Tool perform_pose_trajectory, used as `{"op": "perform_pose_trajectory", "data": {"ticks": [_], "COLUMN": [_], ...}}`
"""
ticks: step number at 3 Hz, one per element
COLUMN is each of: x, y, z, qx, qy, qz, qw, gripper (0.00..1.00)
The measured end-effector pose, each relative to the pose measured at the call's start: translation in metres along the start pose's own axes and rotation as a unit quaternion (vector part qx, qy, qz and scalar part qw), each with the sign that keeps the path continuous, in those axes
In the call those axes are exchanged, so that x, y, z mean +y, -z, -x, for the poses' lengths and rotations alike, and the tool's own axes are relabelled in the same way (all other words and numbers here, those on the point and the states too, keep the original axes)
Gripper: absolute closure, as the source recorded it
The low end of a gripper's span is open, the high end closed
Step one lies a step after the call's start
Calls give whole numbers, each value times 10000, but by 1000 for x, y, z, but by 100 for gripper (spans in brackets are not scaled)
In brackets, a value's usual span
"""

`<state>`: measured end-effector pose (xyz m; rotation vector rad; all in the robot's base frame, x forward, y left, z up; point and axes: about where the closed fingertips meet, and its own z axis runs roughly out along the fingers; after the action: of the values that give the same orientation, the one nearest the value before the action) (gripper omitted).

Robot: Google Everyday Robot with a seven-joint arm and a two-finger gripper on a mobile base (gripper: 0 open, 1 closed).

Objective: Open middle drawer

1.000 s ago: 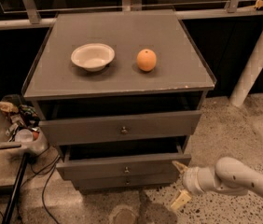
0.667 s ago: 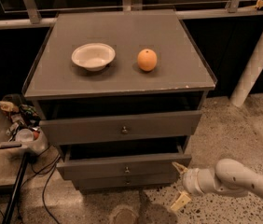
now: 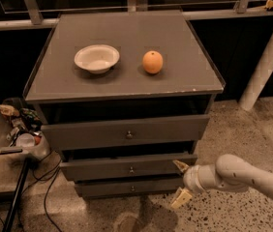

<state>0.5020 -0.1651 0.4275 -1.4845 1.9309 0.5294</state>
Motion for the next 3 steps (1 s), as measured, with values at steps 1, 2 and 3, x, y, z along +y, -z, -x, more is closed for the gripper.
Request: {"op": "perform_pose_trajectory", "data": {"ticks": [1,2,3], "x": [-46,-46,-57], "y": [-11,-11,-20], "z": [34,35,50], "qx": [-150,-151,-174], "qy": [160,162,425], "qz": [-187,-187,-240], "qw": [9996,9996,9987], "gripper": [0,0,0]}}
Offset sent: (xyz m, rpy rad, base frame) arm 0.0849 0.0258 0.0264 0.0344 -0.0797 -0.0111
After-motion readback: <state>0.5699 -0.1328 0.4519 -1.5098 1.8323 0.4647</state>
